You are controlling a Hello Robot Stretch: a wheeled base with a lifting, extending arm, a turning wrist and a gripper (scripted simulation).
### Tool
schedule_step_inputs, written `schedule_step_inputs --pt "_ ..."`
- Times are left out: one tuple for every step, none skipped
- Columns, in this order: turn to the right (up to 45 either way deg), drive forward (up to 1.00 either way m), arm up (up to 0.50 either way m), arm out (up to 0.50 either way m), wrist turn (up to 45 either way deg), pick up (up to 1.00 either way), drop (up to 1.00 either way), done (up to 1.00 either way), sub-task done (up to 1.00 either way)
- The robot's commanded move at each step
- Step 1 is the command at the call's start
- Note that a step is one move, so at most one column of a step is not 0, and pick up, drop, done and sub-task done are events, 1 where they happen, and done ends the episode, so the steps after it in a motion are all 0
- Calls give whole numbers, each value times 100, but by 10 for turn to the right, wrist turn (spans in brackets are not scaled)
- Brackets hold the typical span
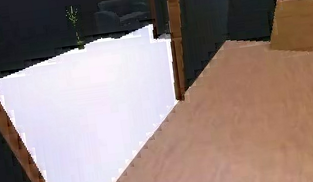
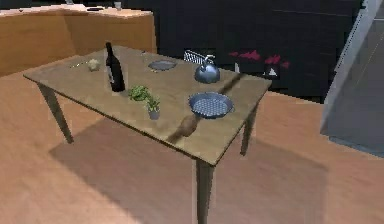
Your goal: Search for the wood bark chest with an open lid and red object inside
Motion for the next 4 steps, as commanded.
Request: schedule_step_inputs --pt "0 65 0 0 0 0 0 0 0" --pt "-90 0 0 0 0 0 0 0 0" --pt "0 45 0 0 0 0 0 0 0" --pt "-30 0 0 0 0 0 0 0 0"
